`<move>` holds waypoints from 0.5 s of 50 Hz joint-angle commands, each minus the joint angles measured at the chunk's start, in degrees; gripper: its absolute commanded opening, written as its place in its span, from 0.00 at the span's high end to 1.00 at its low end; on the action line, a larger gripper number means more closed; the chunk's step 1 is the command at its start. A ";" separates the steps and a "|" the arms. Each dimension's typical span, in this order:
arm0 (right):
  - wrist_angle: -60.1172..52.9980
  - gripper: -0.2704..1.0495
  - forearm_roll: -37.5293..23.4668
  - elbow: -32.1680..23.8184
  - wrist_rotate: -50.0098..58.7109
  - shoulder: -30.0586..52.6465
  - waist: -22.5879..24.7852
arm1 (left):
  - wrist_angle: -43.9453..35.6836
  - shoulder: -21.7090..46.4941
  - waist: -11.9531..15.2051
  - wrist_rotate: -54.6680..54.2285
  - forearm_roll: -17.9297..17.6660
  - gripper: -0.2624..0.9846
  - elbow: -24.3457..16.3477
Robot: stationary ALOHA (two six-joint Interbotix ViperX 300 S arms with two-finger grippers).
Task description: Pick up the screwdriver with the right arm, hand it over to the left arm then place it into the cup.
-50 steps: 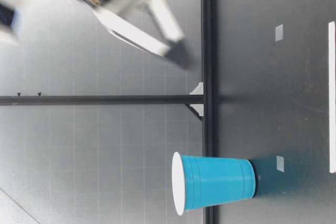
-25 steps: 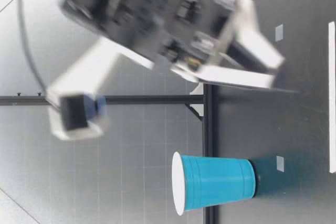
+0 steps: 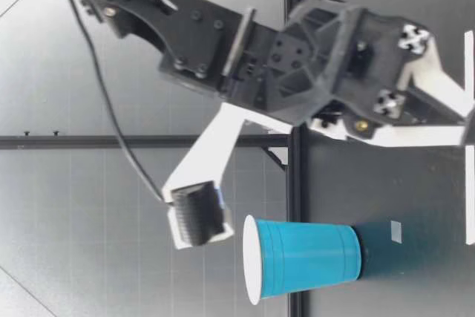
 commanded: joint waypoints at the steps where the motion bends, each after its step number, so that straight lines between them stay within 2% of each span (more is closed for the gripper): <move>1: -1.23 0.37 -0.53 -1.14 -0.09 -0.62 0.35 | -0.62 0.09 0.09 0.09 -0.09 0.71 -0.70; 19: -1.76 0.38 -1.05 -0.97 -0.18 1.58 0.97 | -0.62 0.00 0.18 0.09 -0.09 0.71 -0.88; 25: -1.76 0.45 -1.49 -0.88 -0.26 1.58 1.23 | -0.62 0.00 0.18 0.09 -0.09 0.71 -0.79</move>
